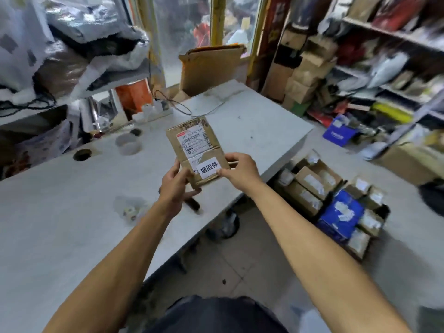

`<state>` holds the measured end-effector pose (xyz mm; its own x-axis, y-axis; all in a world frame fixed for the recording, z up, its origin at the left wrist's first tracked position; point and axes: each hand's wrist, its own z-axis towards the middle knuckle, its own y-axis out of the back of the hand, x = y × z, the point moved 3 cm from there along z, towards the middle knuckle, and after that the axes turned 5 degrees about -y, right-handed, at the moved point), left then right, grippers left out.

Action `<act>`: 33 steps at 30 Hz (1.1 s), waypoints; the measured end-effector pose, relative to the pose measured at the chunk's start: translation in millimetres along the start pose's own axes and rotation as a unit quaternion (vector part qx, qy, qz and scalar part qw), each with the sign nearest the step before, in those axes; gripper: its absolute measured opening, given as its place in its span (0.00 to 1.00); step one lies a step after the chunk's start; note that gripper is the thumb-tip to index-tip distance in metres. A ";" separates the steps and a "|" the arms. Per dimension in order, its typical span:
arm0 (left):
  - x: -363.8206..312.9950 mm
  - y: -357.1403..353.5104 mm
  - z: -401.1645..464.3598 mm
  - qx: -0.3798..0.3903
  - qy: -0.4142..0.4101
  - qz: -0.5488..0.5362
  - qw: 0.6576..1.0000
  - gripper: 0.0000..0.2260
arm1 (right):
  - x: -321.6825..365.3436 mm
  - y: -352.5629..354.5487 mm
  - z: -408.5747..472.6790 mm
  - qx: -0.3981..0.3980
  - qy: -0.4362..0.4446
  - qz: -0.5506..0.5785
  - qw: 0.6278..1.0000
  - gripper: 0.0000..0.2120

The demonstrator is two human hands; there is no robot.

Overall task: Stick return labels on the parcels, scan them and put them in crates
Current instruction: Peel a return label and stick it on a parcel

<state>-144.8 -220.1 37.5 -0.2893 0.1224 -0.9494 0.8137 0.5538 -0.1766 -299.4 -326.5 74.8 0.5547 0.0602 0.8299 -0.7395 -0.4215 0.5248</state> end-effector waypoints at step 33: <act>216.2 -583.7 178.0 0.412 0.248 0.229 0.846 0.25 | -409.5 371.6 79.2 -0.247 -0.429 0.194 0.847 0.20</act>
<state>-592.6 -663.5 -111.0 0.1420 0.6135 -0.7768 0.9142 -0.3822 -0.1348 -771.1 -579.5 -85.1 0.1496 -0.7657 0.6256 -0.8814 0.1834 0.4352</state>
